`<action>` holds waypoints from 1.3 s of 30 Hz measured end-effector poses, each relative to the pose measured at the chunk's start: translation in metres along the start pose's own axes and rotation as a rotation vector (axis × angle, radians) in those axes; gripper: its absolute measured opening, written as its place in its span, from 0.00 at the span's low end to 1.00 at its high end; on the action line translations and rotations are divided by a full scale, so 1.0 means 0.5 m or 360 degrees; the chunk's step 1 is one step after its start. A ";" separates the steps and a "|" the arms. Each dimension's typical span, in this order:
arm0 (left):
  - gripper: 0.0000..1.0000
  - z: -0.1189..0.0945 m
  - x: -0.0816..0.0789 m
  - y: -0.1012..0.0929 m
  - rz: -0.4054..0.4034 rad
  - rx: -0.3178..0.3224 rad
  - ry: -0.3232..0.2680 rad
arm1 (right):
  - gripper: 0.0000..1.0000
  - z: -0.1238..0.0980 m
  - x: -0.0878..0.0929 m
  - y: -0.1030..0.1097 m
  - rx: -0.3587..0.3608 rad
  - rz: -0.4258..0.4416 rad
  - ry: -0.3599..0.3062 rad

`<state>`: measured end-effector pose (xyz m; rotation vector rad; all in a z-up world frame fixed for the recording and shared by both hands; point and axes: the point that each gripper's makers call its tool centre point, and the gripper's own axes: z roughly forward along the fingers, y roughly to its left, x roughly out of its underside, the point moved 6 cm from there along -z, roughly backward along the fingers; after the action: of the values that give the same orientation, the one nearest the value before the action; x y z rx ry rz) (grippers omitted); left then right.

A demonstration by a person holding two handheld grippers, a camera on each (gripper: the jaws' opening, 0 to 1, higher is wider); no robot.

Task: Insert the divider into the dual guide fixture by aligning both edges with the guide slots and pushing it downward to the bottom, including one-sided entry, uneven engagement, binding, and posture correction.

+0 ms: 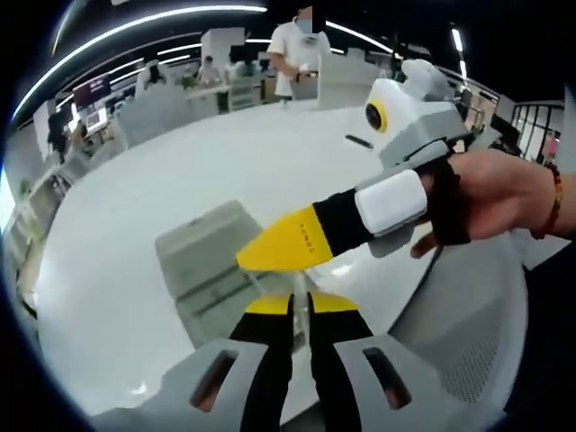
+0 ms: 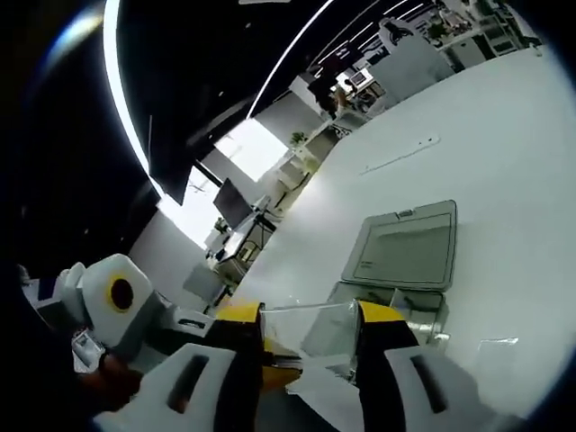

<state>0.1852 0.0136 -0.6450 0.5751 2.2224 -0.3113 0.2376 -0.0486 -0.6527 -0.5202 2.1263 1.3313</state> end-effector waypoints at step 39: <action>0.03 -0.007 0.001 0.083 -0.0381 -0.0089 0.0156 | 0.41 -0.084 -0.023 -0.050 0.0084 0.0037 -0.0100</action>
<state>0.2032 0.0510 -0.6443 0.2995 2.3913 -0.3485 0.2505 -0.0970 -0.6481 -0.4278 2.1157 1.2839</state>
